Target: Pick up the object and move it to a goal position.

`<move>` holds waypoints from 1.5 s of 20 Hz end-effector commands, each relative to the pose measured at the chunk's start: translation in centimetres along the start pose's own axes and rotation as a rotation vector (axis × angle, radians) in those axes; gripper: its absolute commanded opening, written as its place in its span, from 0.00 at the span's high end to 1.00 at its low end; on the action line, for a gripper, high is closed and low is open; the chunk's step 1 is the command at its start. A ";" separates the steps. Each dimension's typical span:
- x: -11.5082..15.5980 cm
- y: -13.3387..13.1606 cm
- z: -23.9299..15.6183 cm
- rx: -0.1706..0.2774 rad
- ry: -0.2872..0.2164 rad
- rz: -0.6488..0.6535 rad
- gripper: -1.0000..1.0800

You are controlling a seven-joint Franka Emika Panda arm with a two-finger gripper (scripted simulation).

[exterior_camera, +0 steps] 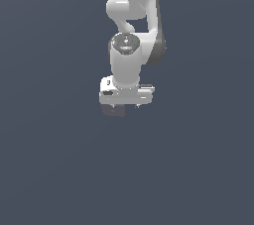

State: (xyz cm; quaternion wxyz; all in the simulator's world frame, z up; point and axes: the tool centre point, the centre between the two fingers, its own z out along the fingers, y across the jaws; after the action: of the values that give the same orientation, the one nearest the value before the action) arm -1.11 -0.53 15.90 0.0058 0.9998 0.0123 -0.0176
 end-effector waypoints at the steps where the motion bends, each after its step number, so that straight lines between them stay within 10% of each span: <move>1: 0.0 0.0 0.0 0.000 0.000 0.000 0.04; 30: -0.2 1.6 -1.2 -0.004 0.022 -0.182 0.04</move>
State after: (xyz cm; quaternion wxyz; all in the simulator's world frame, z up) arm -1.09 -2.00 17.21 0.0062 0.9960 0.0892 -0.0071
